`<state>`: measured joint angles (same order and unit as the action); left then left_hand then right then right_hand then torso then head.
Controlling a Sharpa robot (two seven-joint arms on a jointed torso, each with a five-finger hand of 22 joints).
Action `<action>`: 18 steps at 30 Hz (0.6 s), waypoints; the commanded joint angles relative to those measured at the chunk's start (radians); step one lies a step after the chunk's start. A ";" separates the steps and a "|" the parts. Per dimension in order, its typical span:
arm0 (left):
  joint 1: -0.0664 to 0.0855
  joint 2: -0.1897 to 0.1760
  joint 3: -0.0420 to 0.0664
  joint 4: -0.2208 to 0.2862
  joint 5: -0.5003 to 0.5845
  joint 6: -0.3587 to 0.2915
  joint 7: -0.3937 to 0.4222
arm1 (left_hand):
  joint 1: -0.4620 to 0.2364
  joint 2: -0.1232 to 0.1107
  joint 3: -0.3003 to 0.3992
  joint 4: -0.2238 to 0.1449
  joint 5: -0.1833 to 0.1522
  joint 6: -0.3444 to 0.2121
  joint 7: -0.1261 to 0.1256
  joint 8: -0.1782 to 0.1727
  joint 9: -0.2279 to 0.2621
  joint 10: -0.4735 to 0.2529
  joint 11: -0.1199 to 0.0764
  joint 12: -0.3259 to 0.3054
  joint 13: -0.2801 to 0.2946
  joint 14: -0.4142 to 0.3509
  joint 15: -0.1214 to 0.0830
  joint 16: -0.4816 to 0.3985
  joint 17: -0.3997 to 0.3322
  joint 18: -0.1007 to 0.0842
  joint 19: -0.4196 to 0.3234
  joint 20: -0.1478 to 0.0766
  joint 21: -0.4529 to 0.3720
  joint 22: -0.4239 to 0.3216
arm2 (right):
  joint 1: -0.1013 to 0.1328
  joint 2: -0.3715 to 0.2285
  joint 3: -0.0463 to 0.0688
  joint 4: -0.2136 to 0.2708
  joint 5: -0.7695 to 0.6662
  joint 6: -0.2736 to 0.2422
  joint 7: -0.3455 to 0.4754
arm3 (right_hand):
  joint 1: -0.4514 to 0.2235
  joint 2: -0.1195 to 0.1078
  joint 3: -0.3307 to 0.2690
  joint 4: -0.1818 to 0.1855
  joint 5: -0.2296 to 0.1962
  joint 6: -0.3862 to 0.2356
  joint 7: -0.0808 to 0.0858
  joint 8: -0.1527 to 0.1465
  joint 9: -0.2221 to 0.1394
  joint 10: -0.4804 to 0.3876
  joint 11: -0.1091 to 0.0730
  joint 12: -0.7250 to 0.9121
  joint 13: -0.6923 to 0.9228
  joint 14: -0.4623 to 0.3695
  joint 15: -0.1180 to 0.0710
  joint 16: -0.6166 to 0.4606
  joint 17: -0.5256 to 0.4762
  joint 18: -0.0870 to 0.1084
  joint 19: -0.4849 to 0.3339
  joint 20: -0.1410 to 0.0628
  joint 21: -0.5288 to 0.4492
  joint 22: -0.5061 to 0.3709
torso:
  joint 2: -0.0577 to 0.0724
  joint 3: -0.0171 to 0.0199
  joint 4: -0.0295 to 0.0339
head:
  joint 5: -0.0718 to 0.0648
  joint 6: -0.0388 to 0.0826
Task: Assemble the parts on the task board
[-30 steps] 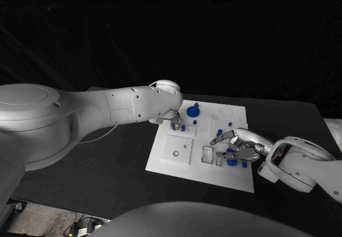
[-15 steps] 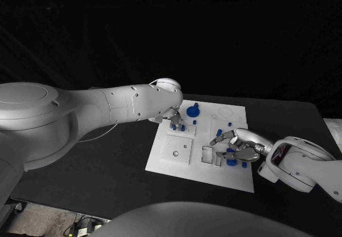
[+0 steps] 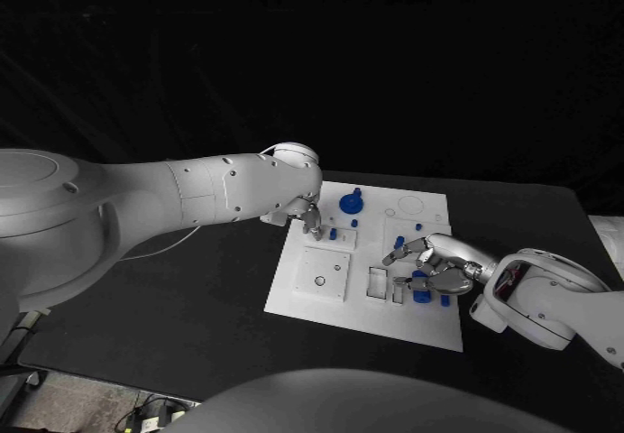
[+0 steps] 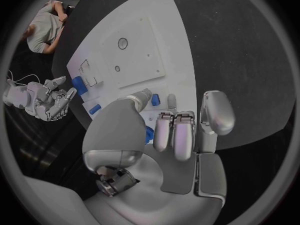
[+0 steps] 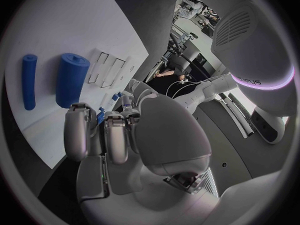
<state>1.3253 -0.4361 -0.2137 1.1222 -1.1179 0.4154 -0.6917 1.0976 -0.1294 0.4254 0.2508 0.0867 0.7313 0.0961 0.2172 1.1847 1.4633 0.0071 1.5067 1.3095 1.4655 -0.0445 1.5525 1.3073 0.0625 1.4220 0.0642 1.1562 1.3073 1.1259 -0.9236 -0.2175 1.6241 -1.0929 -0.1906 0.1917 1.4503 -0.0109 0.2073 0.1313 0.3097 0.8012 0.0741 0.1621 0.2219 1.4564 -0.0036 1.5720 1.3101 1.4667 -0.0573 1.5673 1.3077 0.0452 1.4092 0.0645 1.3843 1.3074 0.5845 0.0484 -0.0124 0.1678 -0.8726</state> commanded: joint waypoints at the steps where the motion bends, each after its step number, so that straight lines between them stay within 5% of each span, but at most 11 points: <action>1: 0.022 -0.018 0.005 0.037 -0.002 0.012 -0.052 | 0.018 -0.002 0.009 0.001 -0.008 0.007 0.001 0.013 0.003 0.028 0.006 -0.002 0.199 0.094 0.004 0.000 0.249 0.015 0.001 0.005 -0.003 0.161 | -0.001 0.000 0.000 0.001 -0.003 0.005 0.006 | -0.009 -0.001 0.001 0.002 0.000 0.005 -0.001 0.007 0.001 0.114 -0.001 -0.001 0.261 0.104 0.008 0.003 0.263 0.009 -0.005 0.001 -0.006 0.192 | 0.000 0.0005 -0.0015 | -0.002 0.000; 6: 0.069 -0.078 0.008 0.127 -0.012 -0.052 0.006 | 0.076 -0.010 0.063 -0.014 -0.026 0.018 -0.009 0.045 0.004 0.024 -0.002 -0.004 0.197 0.096 0.000 0.004 0.253 0.014 0.002 0.001 0.005 0.164 | -0.001 -0.009 0.000 0.006 -0.003 -0.007 0.013 | -0.009 -0.001 0.002 0.001 0.001 0.006 -0.002 0.007 0.001 0.114 -0.002 -0.001 0.261 0.104 0.008 0.003 0.263 0.009 -0.005 0.001 -0.006 0.192 | 0.001 0.0003 -0.0011 | -0.016 0.000; 9: 0.098 -0.120 0.009 0.187 -0.027 -0.139 0.081 | 0.111 -0.030 0.113 -0.013 -0.031 0.006 -0.003 0.047 -0.027 -0.092 0.008 -0.092 0.122 0.062 0.010 -0.038 0.223 0.012 -0.012 0.004 0.006 0.164 | -0.001 -0.017 0.000 0.011 -0.001 -0.020 0.022 | -0.011 -0.002 0.001 0.002 0.001 0.008 -0.001 0.007 0.001 0.114 -0.002 -0.001 0.261 0.104 0.007 0.003 0.263 0.008 -0.002 0.001 -0.003 0.193 | 0.001 0.0004 -0.0008 | -0.025 0.000; 11: 0.115 -0.144 0.010 0.218 -0.045 -0.223 0.153 | 0.138 -0.056 0.139 -0.013 -0.033 -0.003 0.016 0.039 -0.068 -0.387 0.031 -0.305 -0.043 -0.078 0.033 -0.177 0.130 0.010 -0.024 0.015 0.015 0.163 | -0.001 -0.022 0.000 0.015 0.000 -0.033 0.030 | -0.013 -0.003 0.000 0.003 0.000 0.009 0.001 0.007 0.001 0.114 -0.001 -0.001 0.261 0.104 0.007 0.003 0.263 0.008 -0.001 0.001 -0.001 0.194 | 0.000 0.0003 -0.0021 | -0.026 0.000; 12: 0.122 -0.153 0.010 0.228 -0.060 -0.266 0.195 | 0.158 -0.065 0.157 -0.019 -0.034 -0.009 0.029 0.032 -0.088 -0.672 0.046 -0.527 -0.203 -0.169 0.045 -0.260 0.077 0.012 -0.045 0.024 -0.013 0.155 | -0.001 -0.024 0.000 0.017 0.001 -0.039 0.035 | -0.014 -0.003 -0.001 0.004 0.000 0.010 0.002 0.008 0.001 0.114 -0.001 -0.001 0.261 0.104 0.007 0.003 0.263 0.006 0.003 0.001 0.003 0.195 | -0.001 0.0002 -0.0023 | -0.027 0.000; 15: 0.133 -0.165 0.005 0.234 -0.127 -0.395 0.338 | 0.213 -0.096 0.183 -0.037 -0.028 -0.023 0.053 -0.011 -0.163 -0.856 0.096 -0.753 -0.343 -0.265 0.084 -0.340 0.014 0.009 -0.063 0.044 -0.018 0.149 | 0.000 -0.030 0.000 0.024 0.003 -0.056 0.048 | -0.016 -0.004 -0.001 0.005 0.000 0.012 0.003 0.008 0.001 0.114 -0.001 -0.001 0.261 0.104 0.007 0.003 0.263 0.004 0.012 0.001 0.014 0.199 | 0.000 0.0000 -0.0024 | -0.038 0.000; 16: 0.134 -0.166 0.003 0.231 -0.152 -0.428 0.378 | 0.235 -0.102 0.178 -0.043 -0.033 -0.020 0.057 -0.040 -0.213 -0.891 0.100 -0.834 -0.407 -0.254 0.092 -0.339 0.003 0.009 -0.055 0.046 0.000 0.152 | 0.001 -0.031 0.000 0.027 0.003 -0.060 0.050 | -0.016 -0.004 -0.001 0.005 0.000 0.013 0.003 0.009 0.001 0.114 -0.001 -0.001 0.261 0.104 0.007 0.003 0.263 0.003 0.014 0.001 0.016 0.200 | 0.001 -0.0002 -0.0028 | -0.043 0.000; 18: 0.135 -0.163 -0.001 0.222 -0.215 -0.496 0.462 | 0.282 -0.104 0.145 -0.059 -0.040 -0.005 0.042 -0.082 -0.302 -0.916 0.081 -0.947 -0.516 -0.173 0.072 -0.295 0.005 0.006 -0.007 0.038 0.081 0.169 | 0.002 -0.036 0.000 0.033 0.004 -0.066 0.056 | -0.016 -0.004 -0.001 0.005 0.000 0.015 0.003 0.009 0.002 0.114 -0.001 -0.001 0.261 0.104 0.007 0.003 0.263 0.002 0.016 0.000 0.018 0.201 | 0.003 -0.0011 -0.0036 | -0.048 0.000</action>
<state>1.4595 -0.6022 -0.2135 1.3475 -1.2073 0.1187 -0.4496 1.3670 -0.2321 0.5787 0.1954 0.0496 0.7184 0.1403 0.1475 0.9071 0.5584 0.0921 0.5950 0.8252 1.2733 0.0315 1.2471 1.3073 0.0626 1.4036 0.1043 1.2178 1.3081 1.1273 -0.9574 -0.2175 1.6517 -1.0908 -0.2281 0.2147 1.4450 -0.0162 0.2072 0.1313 0.3097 0.8100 0.0766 0.1661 0.2223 1.4598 -0.0070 1.5720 1.3103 1.4667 -0.0573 1.5674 1.3076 0.0451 1.4189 0.0657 1.3978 1.3073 0.5849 0.0486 -0.0146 0.1275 -0.8726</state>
